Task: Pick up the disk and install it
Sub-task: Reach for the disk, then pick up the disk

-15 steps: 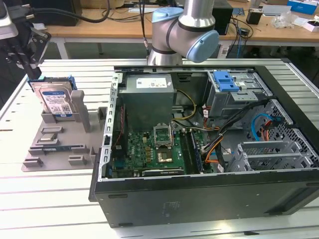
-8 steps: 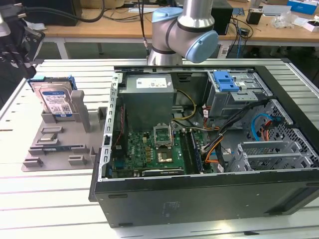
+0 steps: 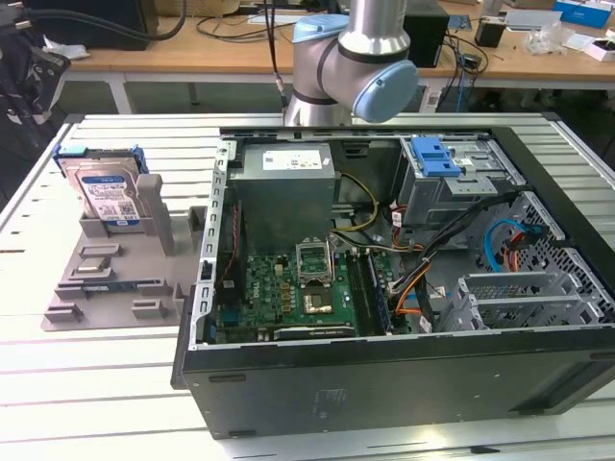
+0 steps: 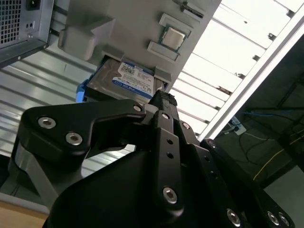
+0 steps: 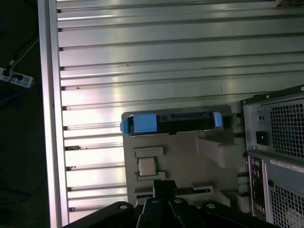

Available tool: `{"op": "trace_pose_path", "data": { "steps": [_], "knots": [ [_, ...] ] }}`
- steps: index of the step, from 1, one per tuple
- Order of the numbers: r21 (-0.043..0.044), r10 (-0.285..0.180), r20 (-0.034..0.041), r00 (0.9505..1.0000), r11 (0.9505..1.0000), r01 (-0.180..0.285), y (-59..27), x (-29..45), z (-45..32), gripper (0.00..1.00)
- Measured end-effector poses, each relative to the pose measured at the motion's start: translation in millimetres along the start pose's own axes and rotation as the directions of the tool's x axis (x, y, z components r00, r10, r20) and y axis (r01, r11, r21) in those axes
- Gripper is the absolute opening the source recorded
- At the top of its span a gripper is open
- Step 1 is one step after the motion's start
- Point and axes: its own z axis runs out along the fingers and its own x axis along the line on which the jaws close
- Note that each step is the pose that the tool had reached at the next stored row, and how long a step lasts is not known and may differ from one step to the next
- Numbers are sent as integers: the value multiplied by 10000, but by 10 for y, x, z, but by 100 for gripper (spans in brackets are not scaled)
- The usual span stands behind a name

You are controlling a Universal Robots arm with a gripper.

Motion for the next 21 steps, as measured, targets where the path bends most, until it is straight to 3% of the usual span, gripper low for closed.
{"op": "trace_pose_path", "data": {
  "steps": [16,18,20,21],
  "knots": [
    [2,-7,-2,10000,10000,7,7,6,0,11],
    [-14,-636,-28,9980,9980,636,7,6,0,11],
    [-24,-981,-42,9952,9952,981,7,6,0,11],
    [-33,-1274,-53,9918,9919,1273,7,6,0,11]
  ]
}}
